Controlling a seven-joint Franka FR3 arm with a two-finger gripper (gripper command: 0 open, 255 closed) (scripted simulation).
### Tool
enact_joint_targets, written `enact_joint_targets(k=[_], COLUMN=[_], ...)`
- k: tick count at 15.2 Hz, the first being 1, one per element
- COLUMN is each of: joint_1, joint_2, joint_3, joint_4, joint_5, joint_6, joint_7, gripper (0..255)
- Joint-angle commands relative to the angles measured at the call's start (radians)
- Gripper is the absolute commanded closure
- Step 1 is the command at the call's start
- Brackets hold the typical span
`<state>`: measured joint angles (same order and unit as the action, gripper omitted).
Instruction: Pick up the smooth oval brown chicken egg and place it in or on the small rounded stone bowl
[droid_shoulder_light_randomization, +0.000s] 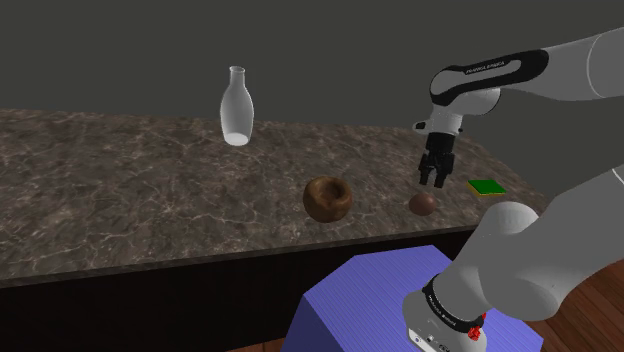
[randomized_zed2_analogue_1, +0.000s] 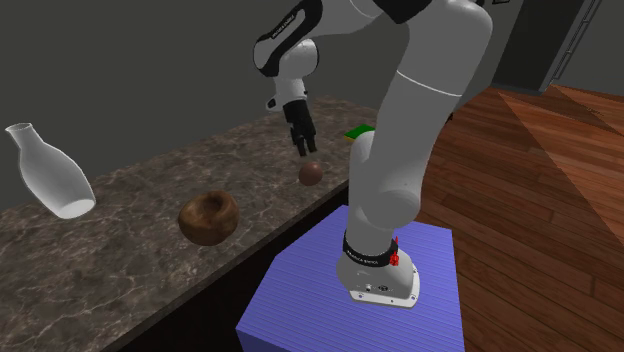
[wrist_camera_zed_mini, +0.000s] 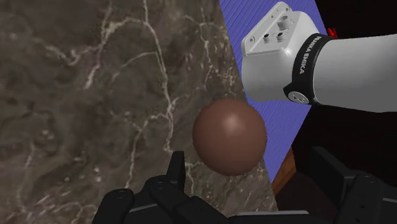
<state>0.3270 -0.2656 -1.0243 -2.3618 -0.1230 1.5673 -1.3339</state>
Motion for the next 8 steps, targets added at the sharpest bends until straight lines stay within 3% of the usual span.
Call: enact_joint_targets(k=[1,8], joint_1=[0.024,0.007], joint_2=[0.061,0.032], joint_3=[-0.042,-0.035], joint_4=[-0.005,-0.103], joint_5=[0.015,-0.01], joint_6=[0.019,0.098], joint_7=[-0.084,-0.063], gripper=[0,0])
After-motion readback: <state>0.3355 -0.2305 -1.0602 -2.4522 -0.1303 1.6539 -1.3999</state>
